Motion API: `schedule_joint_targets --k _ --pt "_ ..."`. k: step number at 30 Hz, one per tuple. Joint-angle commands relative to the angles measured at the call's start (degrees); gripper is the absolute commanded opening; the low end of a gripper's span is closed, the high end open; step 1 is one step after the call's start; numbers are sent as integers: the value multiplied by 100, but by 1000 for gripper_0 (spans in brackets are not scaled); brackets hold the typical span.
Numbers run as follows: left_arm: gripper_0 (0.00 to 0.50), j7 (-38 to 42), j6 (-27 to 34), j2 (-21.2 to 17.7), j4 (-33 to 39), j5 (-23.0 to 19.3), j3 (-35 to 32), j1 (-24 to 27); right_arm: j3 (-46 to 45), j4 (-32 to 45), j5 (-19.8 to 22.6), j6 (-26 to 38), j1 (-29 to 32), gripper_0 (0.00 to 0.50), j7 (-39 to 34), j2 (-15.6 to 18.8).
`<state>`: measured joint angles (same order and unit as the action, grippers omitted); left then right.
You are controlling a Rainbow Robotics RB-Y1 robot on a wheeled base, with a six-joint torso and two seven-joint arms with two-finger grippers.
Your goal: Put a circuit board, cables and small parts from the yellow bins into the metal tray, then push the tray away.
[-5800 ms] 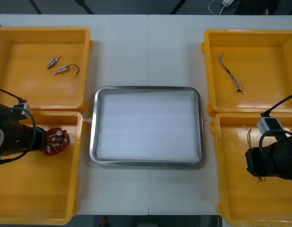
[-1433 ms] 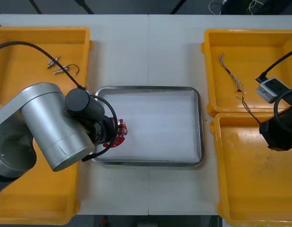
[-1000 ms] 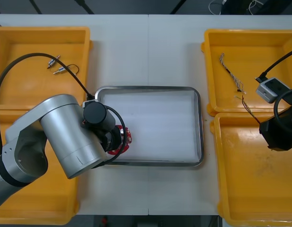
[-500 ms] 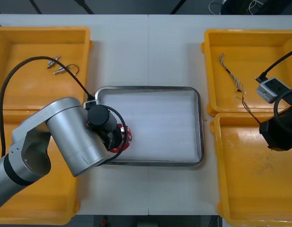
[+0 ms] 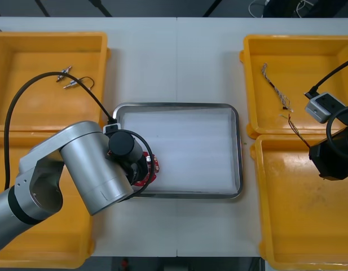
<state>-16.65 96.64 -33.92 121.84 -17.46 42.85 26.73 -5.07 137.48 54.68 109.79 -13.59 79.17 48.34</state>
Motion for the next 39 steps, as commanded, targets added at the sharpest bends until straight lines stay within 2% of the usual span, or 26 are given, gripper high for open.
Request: schedule_joint_targets --k 1,6,11,14,17,23,29,34,39 --pt "51 575 -120 78 42 6 101 201 -135 42 -10 21 -127 0 -69 193" --pt "83 583 -120 70 50 59 101 192 -135 42 -10 21 -127 0 -69 193" --pt "229 548 -155 43 50 129 101 201 -135 42 -10 21 -127 0 -69 193" --pt "280 540 -155 17 50 129 101 201 -135 42 -10 21 -127 0 -69 193" --pt "358 540 -155 -18 50 129 110 201 -135 42 -10 21 -127 0 -69 193" --pt "442 548 -146 -97 156 129 101 271 -135 42 -10 21 -127 0 -69 193" --pt "486 619 39 -247 490 103 -22 333 -135 42 -10 21 -127 0 -69 193" --pt "493 645 355 -370 868 41 -110 491 -135 42 -10 21 -127 0 -69 193" --pt "493 645 540 -695 1228 -381 -453 693 -135 42 -10 21 -127 0 -69 193"
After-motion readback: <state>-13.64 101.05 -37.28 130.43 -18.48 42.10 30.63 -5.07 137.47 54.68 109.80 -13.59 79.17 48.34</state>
